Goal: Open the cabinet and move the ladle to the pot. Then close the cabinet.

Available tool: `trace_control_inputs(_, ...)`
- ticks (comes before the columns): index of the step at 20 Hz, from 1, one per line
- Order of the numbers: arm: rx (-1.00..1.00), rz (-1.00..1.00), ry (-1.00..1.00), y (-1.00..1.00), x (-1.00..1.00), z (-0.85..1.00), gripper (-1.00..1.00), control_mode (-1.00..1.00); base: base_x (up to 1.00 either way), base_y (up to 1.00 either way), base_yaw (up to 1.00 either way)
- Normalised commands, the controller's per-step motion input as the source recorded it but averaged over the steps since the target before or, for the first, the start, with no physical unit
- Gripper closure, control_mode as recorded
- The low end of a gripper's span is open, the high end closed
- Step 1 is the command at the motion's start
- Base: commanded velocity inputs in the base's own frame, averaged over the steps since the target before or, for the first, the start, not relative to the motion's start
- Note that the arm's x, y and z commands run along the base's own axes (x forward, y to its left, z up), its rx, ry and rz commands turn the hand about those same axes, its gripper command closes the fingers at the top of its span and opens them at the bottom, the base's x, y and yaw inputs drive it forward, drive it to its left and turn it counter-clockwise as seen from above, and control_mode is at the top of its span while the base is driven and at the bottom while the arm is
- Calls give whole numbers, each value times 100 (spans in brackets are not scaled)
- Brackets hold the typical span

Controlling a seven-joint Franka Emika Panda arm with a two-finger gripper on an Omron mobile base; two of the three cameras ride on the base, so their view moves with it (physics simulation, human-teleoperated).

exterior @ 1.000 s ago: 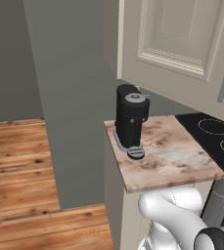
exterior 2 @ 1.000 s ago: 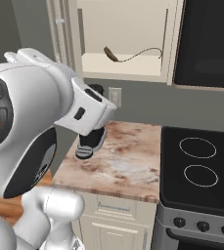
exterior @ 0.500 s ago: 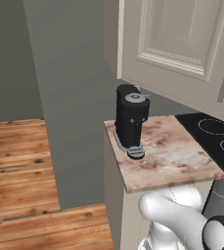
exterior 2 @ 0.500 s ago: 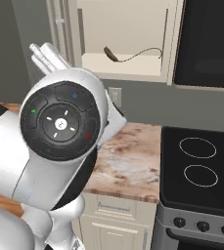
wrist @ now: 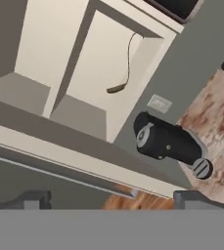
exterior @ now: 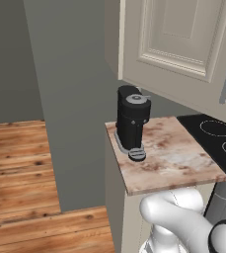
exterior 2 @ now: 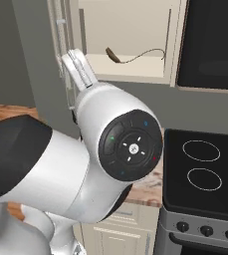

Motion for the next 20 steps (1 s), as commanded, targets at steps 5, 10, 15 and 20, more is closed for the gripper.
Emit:
trace_control_inputs(5, 11, 0, 0, 0, 24, -28, -100, -100, 0, 0, 0)
trace_control_inputs(10, 14, 0, 0, 0, 26, -24, -100, -100, 0, 0, 0)
trace_control_inputs(15, 19, 0, 0, -1, 23, -14, -100, -100, 0, 0, 0)
trace_control_inputs(20, 16, 0, 0, 0, 34, -6, -100, -100, 0, 0, 0)
